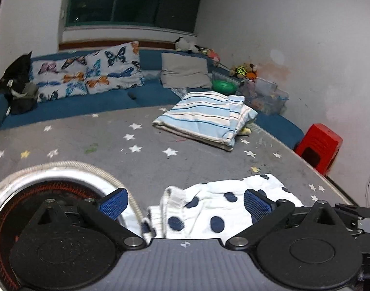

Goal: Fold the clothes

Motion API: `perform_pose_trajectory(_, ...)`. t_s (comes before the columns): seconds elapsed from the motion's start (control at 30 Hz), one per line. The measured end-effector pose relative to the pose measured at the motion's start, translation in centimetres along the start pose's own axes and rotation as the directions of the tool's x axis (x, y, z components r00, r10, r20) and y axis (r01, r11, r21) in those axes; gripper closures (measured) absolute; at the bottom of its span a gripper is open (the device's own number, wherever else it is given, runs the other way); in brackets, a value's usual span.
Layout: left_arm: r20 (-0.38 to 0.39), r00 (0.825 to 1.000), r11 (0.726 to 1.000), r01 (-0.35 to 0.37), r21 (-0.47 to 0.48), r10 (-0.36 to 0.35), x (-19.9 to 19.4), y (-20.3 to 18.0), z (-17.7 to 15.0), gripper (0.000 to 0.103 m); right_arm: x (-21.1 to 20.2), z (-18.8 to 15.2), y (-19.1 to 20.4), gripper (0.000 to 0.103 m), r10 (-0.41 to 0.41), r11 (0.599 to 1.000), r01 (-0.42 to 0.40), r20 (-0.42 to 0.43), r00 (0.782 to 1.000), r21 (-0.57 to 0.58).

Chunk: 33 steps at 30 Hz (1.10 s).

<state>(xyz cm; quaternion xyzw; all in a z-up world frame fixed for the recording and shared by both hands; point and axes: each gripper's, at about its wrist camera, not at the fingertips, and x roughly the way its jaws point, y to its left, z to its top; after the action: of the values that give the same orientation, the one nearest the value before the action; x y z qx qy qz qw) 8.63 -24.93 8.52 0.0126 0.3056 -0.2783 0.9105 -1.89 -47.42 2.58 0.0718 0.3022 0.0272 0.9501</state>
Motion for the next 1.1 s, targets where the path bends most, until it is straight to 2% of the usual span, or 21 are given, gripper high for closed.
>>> perform_pose_trajectory(0.1, 0.004, 1.0, 1.0, 0.006, 0.024, -0.006, 0.7, -0.6, 0.3, 0.0, 0.5, 0.5, 0.0, 0.033, 0.002, 1.0, -0.002, 0.002, 1.0, -0.008)
perform_pose_trajectory(0.33, -0.026, 0.998, 0.999, 0.053, -0.013, -0.053, 3.1, -0.3, 0.7, 0.0, 2.5, 2.4, -0.9, 0.031, -0.006, 1.0, 0.006, -0.014, 1.0, 0.004)
perform_pose_trajectory(0.67, -0.078, 0.997, 1.0, -0.001, 0.005, 0.001, 5.5, 1.1, -0.5, 0.0, 6.0, 4.4, -2.4, 0.034, -0.025, 0.999, 0.029, -0.087, 0.996, 0.044)
perform_pose_trajectory(0.9, -0.143, 0.989, 0.998, -0.055, -0.03, 0.05, 7.1, 2.3, -1.2, 0.001, 8.1, 4.3, -2.5, 0.036, -0.041, 0.998, 0.048, -0.153, 0.987, 0.044)
perform_pose_trajectory(1.1, -0.123, 0.992, 0.998, -0.047, -0.051, 0.041, 6.1, 2.4, -0.3, 0.0, 7.4, 5.5, -1.9, 0.036, -0.032, 0.999, 0.037, -0.139, 0.99, 0.035)
